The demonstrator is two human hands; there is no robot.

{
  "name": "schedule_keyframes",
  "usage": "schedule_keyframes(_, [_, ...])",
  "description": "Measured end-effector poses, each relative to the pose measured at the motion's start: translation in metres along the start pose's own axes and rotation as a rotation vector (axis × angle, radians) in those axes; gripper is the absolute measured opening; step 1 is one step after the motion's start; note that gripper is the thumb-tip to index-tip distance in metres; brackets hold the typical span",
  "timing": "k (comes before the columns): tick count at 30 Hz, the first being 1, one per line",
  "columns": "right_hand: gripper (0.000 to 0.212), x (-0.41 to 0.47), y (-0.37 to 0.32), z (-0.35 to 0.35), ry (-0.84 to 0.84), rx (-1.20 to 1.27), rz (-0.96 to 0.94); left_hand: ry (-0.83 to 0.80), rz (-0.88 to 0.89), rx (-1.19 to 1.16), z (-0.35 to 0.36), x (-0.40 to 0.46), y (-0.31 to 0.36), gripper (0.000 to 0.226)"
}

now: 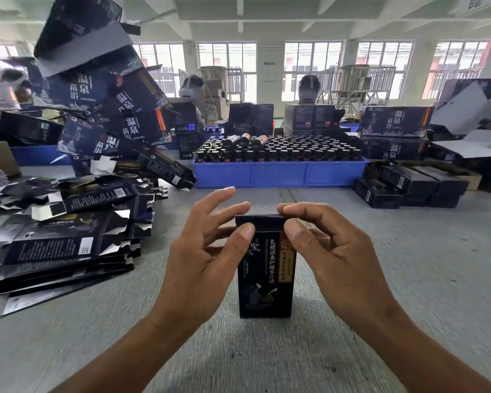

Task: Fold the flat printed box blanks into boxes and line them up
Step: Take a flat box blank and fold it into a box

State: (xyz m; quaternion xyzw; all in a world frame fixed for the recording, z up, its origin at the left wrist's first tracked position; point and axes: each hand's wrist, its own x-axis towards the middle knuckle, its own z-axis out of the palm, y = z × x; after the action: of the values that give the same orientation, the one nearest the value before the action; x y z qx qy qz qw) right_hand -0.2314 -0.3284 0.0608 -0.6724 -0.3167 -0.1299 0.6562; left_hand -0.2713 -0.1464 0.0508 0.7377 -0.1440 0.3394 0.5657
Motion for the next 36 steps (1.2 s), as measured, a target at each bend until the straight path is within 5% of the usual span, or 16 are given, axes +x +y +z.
schedule_keyframes(13, [0.024, 0.003, 0.009, -0.004, -0.02, -0.148, -0.12, -0.034, 0.143, 0.089, -0.004, 0.003, -0.003, 0.026])
schedule_keyframes(25, [0.027, 0.005, 0.017, -0.005, -0.034, -0.17, -0.138, -0.051, -0.081, -0.035, -0.006, 0.008, 0.0, 0.034])
schedule_keyframes(36, [0.024, 0.006, 0.017, -0.008, -0.043, -0.149, -0.121, -0.105, 0.074, 0.108, -0.012, 0.011, -0.002, 0.026])
